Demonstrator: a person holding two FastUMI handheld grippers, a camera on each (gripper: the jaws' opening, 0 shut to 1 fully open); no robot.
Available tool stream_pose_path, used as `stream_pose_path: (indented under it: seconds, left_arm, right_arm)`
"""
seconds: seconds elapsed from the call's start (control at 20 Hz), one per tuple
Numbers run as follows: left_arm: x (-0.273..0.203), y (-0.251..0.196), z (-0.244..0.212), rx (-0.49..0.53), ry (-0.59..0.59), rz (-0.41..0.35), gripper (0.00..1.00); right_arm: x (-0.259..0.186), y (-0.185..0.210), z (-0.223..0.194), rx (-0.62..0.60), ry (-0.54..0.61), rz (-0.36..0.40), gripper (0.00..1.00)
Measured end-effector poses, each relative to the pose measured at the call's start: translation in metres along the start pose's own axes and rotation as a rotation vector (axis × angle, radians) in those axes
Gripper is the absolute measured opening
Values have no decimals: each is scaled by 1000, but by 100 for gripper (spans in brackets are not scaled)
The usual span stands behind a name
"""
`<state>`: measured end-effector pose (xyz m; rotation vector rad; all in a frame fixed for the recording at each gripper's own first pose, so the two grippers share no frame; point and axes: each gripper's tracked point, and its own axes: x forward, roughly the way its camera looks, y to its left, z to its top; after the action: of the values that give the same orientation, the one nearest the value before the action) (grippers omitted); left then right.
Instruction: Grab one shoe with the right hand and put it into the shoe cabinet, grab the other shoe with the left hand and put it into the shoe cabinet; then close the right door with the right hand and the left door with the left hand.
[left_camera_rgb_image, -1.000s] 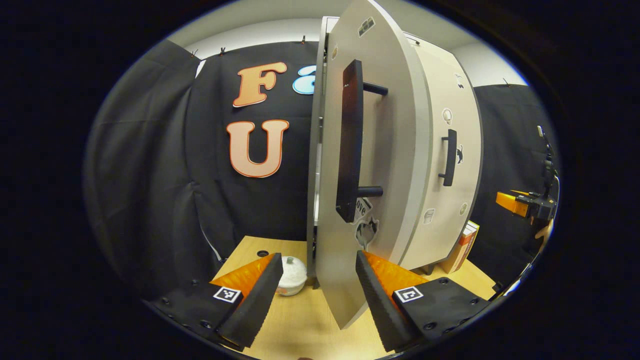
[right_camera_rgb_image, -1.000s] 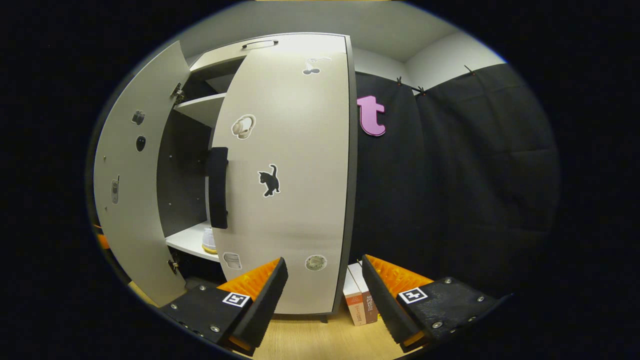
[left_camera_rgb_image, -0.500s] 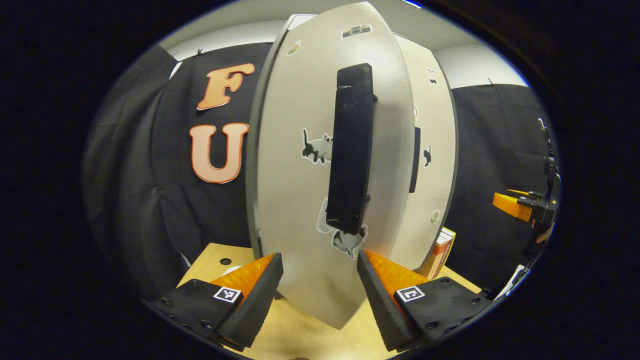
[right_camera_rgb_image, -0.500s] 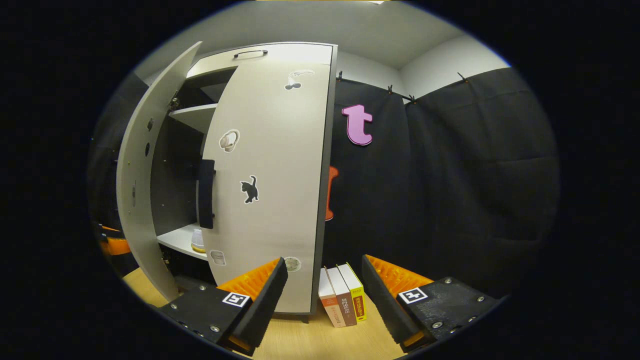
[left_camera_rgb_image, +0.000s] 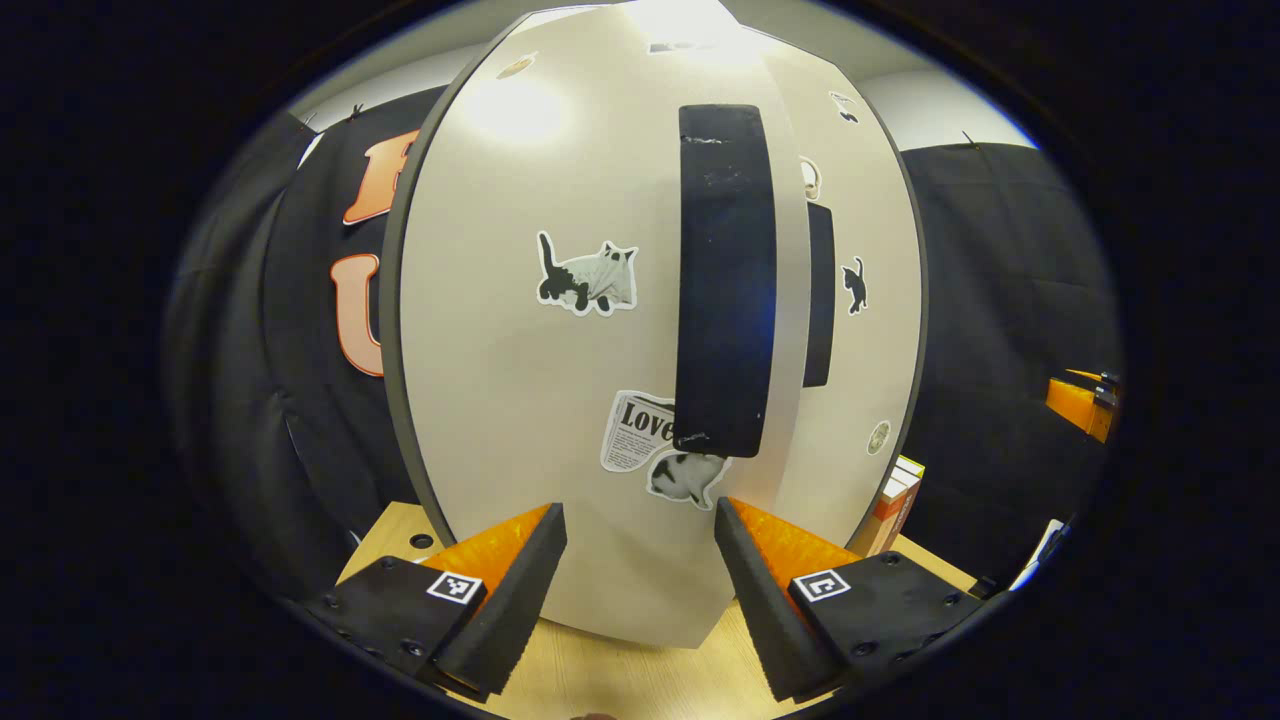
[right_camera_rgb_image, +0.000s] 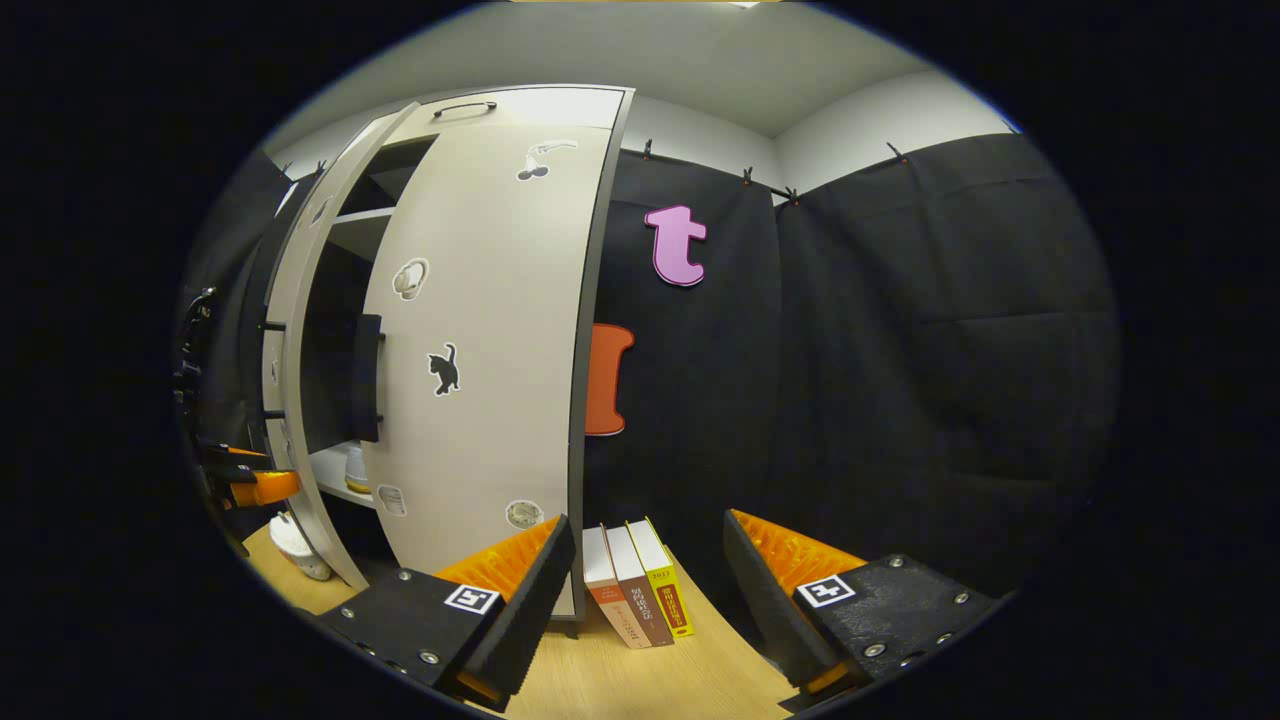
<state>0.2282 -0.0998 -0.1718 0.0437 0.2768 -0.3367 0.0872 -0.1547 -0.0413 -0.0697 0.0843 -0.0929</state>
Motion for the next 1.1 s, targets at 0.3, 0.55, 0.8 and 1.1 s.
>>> stream_pose_path:
  seconds: [0.3, 0.55, 0.8, 1.1]
  left_arm:
    - [13, 0, -4, 9, -8, 31, 97]
    - [19, 1, -4, 24, -24, 55, 97]
    - [21, -1, -2, -1, -32, 79, 97]
    - [21, -5, -1, -19, -25, 106, 97]
  right_arm:
    - [5, -9, -1, -6, 6, -4, 93]
    - [12, -7, 4, 0, -1, 15, 93]
    - [17, -4, 7, 19, 5, 38, 93]
    - [27, 9, 13, 60, 13, 91, 93]
